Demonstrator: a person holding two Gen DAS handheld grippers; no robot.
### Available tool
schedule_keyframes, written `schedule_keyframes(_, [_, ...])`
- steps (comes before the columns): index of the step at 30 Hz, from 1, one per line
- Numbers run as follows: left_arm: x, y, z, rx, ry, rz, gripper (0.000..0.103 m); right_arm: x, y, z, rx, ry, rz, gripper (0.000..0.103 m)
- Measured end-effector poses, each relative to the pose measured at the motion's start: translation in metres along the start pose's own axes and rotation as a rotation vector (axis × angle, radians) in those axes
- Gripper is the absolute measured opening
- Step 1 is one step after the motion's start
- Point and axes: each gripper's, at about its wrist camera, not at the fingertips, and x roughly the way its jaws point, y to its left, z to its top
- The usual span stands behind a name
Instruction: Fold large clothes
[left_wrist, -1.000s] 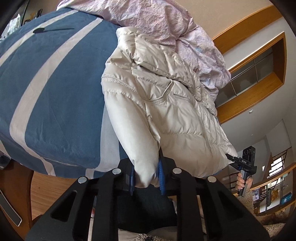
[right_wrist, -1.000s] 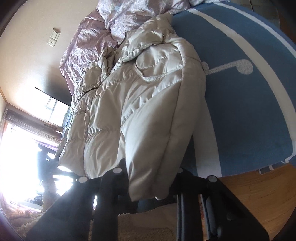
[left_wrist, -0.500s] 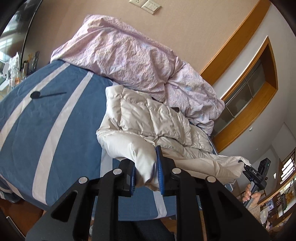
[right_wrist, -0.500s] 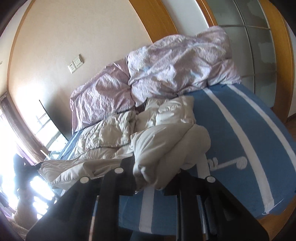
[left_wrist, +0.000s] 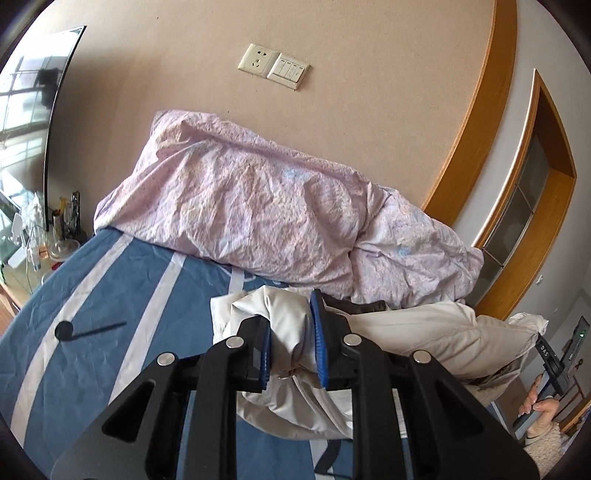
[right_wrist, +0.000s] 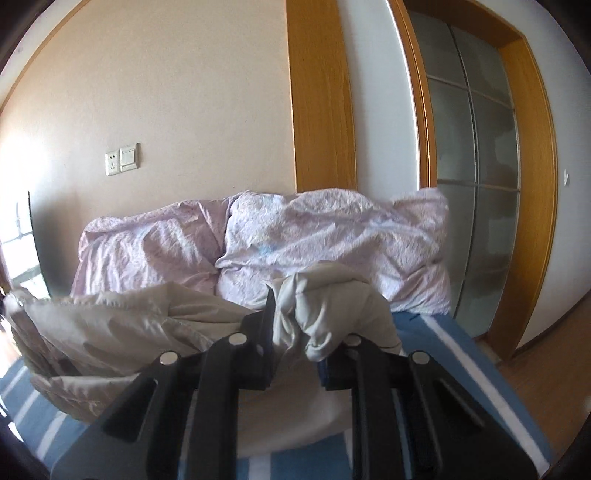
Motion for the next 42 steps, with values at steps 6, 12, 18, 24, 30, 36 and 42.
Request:
schedule_keyframes(6, [0.063, -0.001, 0.027, -0.017, -0.011, 0.065, 0.018, 0.079, 0.022, 0.01, -0.057, 0.003, -0.125, 0.018])
schedule_keyframes(12, [0.123, 0.006, 0.033, -0.027, -0.004, 0.14, 0.018, 0.157, 0.032, 0.003, -0.015, 0.081, -0.204, 0.018])
schedule_keyframes(18, [0.165, 0.017, 0.022, -0.054, 0.032, 0.192, 0.019, 0.217, 0.025, -0.013, 0.114, 0.225, -0.223, 0.019])
schedule_keyframes(24, [0.189, 0.025, 0.013, -0.135, 0.071, 0.205, 0.065, 0.244, 0.015, -0.029, 0.221, 0.335, -0.194, 0.048])
schedule_keyframes(30, [0.164, 0.011, 0.025, -0.082, -0.012, 0.191, 0.102, 0.199, 0.011, -0.008, 0.227, 0.141, -0.14, 0.081])
schedule_keyframes(36, [0.128, -0.005, -0.002, 0.068, -0.012, 0.198, 0.102, 0.156, 0.026, -0.02, -0.002, 0.122, -0.067, 0.065])
schedule_keyframes(42, [0.144, -0.02, -0.042, 0.222, 0.023, 0.285, 0.102, 0.18, 0.032, -0.06, -0.07, 0.257, -0.062, 0.054])
